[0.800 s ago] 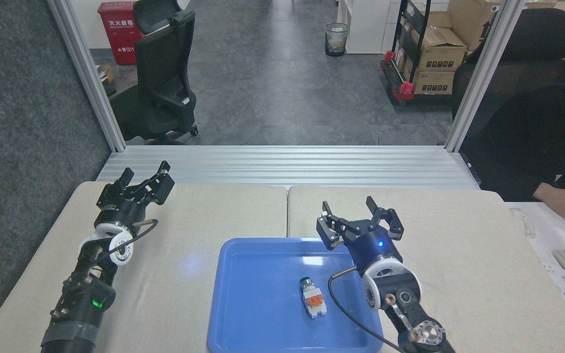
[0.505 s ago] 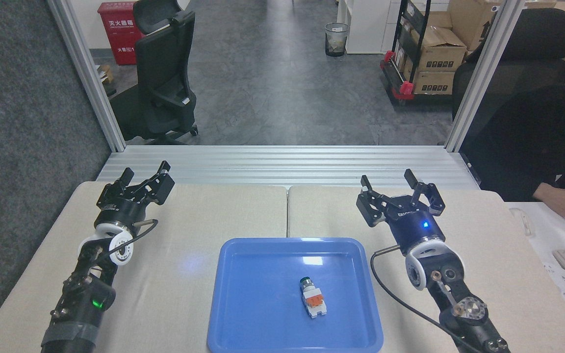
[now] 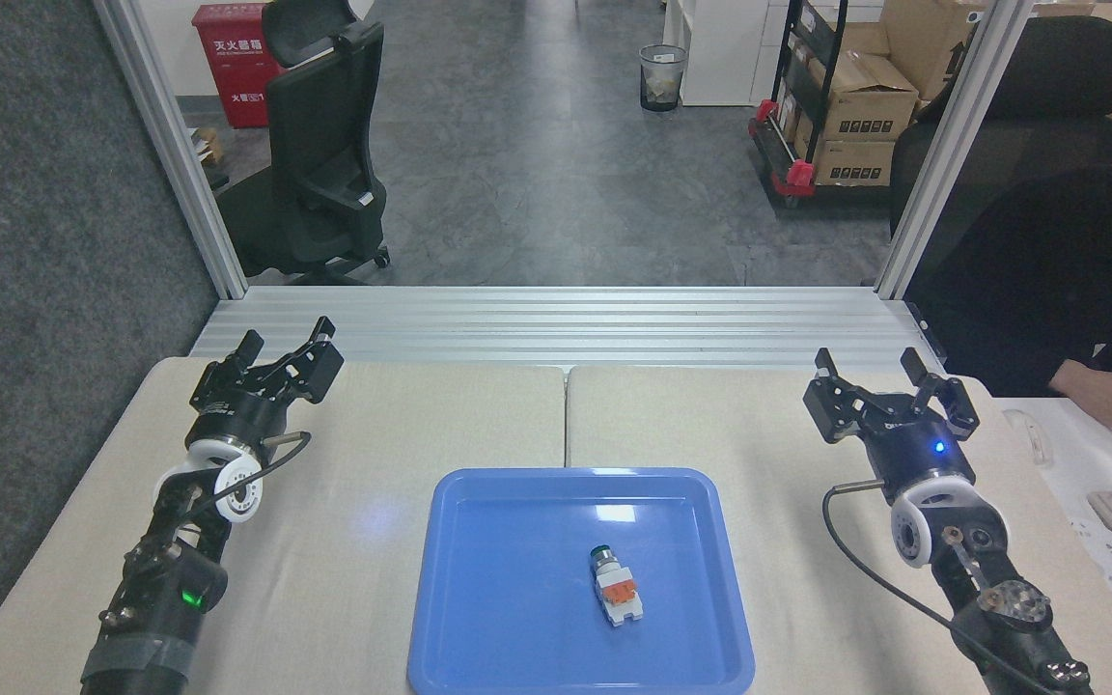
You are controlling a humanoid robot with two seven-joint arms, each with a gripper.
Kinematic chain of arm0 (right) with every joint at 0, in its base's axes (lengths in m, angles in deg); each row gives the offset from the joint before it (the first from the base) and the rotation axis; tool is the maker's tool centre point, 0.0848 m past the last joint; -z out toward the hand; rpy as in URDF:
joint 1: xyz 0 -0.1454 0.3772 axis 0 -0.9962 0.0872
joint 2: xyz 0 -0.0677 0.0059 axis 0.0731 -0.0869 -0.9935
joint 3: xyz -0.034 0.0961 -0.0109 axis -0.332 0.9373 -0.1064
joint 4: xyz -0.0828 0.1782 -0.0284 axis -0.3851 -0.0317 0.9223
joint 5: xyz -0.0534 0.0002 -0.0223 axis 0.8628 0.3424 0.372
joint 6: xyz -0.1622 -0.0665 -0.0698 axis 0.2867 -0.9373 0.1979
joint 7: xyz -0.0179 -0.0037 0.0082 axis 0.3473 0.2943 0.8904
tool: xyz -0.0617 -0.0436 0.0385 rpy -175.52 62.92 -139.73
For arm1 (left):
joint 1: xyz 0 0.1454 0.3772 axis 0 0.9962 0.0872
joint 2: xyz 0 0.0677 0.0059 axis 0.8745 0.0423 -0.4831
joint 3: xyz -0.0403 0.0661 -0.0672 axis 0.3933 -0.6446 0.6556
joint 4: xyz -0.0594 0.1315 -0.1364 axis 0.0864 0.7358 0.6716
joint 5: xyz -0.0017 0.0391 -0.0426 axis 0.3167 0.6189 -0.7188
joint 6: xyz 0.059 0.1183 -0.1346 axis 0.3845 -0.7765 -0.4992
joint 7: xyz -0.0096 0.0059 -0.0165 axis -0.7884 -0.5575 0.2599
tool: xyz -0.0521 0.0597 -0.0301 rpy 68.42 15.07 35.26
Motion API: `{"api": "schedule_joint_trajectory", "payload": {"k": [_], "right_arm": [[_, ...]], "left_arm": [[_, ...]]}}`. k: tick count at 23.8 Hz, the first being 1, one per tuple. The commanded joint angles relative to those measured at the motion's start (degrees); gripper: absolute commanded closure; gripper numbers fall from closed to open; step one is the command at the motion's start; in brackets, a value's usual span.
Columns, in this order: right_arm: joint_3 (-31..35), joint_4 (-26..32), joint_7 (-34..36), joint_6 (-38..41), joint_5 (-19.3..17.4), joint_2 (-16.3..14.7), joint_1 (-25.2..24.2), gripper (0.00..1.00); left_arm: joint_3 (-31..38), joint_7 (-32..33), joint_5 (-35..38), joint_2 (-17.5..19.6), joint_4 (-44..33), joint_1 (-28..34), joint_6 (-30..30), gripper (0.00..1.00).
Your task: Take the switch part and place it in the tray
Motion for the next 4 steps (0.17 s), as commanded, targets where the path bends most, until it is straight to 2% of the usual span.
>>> {"api": "schedule_joint_trajectory", "payload": {"k": [1,4], "right_arm": [[3.71,-6.37,0.62,0.11,-1.60,-5.50,-0.14,0.01],[3.71,-6.19,3.77,0.02,-1.60,-5.58,-0.31,0.01]], "left_arm": [[-1.32,0.00,0.00,0.00,0.00,0.00,-0.02,0.00],[-1.32,0.00,0.00,0.00,0.00,0.00,-0.02,0.00]]}}
